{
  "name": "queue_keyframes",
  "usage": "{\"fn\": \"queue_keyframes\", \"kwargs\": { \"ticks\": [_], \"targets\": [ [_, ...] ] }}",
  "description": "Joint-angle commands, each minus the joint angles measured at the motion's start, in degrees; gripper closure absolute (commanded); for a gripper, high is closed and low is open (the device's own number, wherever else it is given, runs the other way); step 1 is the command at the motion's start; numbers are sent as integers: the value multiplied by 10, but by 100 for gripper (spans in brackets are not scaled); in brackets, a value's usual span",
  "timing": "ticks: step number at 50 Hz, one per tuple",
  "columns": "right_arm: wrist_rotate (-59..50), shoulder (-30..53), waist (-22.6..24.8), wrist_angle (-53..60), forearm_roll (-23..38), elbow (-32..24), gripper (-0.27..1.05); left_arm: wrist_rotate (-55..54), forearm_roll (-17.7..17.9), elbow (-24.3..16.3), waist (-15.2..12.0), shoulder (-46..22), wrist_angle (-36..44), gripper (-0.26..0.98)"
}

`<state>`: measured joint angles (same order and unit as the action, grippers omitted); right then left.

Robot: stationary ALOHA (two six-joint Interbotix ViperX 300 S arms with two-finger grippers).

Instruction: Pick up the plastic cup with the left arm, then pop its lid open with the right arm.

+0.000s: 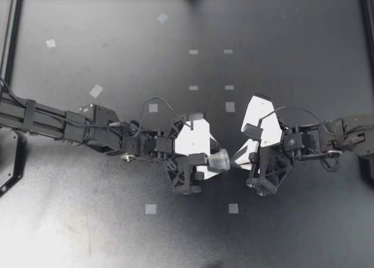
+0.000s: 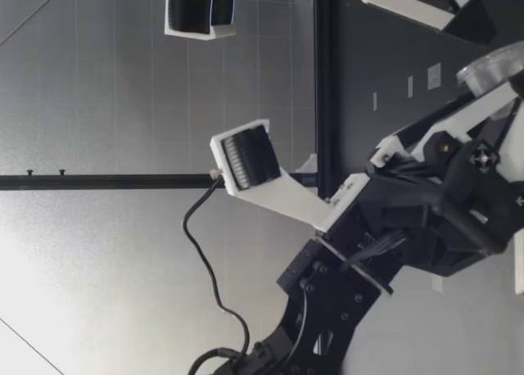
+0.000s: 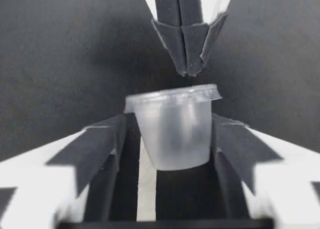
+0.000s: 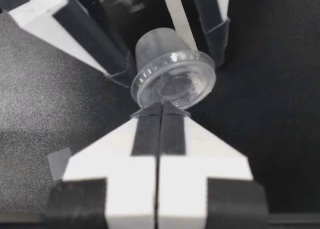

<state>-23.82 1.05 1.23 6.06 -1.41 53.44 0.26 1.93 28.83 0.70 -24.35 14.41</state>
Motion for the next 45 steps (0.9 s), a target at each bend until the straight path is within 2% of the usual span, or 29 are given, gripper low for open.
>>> {"fn": "queue_keyframes", "kwargs": {
  "ticks": [1, 9, 20, 25, 29, 33, 37, 41, 45],
  "targets": [
    [-1, -12, 3, 4, -1, -9, 81, 0, -1, -12, -2, 12, -4, 29],
    [-4, -26, 3, 4, -1, -10, 81, 0, 0, -13, -3, 18, -6, 46],
    [-40, -132, 2, 5, -1, 4, 77, 13, -1, 2, -3, 69, 2, 48],
    [-76, -203, 3, 25, -2, 28, 65, 30, -1, 18, -3, 110, 19, 48],
    [-129, -269, 3, 69, -1, 61, 44, 48, 0, 45, -2, 156, 65, 48],
    [-202, -323, 3, 140, -2, 104, 18, 61, 0, 75, -3, 193, 123, 48],
    [-276, -352, 2, 210, -8, 146, 2, 70, 0, 109, -3, 225, 198, 48],
    [-337, -356, 2, 280, -13, 178, 5, 73, 0, 142, -2, 247, 282, 48],
    [-365, -336, 2, 344, -15, 188, 8, 72, 2, 163, -3, 251, 349, 48]
  ]
}}
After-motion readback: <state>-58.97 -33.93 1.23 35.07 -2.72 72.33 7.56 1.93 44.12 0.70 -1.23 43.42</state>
